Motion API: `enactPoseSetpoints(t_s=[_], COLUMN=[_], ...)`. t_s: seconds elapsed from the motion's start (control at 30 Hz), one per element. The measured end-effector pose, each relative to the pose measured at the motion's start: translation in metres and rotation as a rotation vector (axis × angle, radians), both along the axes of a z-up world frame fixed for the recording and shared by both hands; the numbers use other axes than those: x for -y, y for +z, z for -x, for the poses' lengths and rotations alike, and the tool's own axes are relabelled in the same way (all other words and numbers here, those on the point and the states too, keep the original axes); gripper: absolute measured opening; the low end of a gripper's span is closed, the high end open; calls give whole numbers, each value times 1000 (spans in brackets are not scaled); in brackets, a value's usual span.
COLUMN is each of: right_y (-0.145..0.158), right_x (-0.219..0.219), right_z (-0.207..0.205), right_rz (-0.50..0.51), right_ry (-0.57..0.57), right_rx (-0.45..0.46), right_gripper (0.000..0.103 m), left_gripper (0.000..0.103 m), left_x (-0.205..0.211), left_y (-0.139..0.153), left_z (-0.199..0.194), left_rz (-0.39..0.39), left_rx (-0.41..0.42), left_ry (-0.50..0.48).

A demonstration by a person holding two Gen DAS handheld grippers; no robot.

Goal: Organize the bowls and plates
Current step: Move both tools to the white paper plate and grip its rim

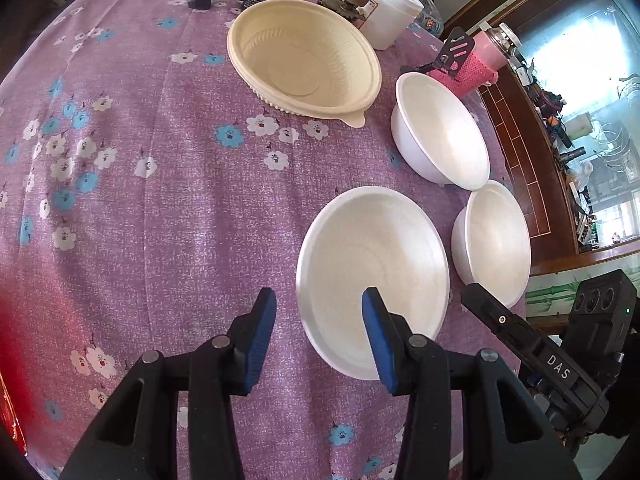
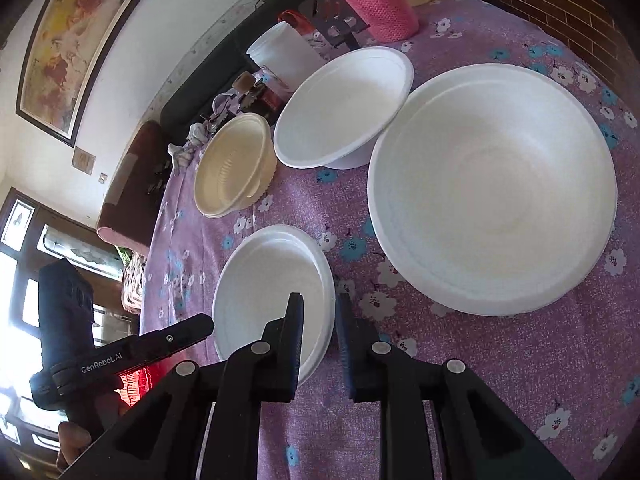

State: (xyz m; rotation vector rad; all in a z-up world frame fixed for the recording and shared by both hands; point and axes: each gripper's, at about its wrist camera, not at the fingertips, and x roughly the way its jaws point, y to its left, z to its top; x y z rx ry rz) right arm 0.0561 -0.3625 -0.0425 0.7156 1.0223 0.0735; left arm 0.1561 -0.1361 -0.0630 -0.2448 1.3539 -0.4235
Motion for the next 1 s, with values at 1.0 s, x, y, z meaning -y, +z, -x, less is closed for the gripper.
enactPoseSetpoints(t_s=[1.0], right_y=[-15], right_x=[-4], right_z=[-14], right_rz=[-17], right_ry=[-2], right_rx=[-5], right_gripper=[8], left_gripper=[43], left_x=[9], left_y=[-15], left_z=[-8], left_rz=[-1], left_rx=[-37], left_ry=[-13])
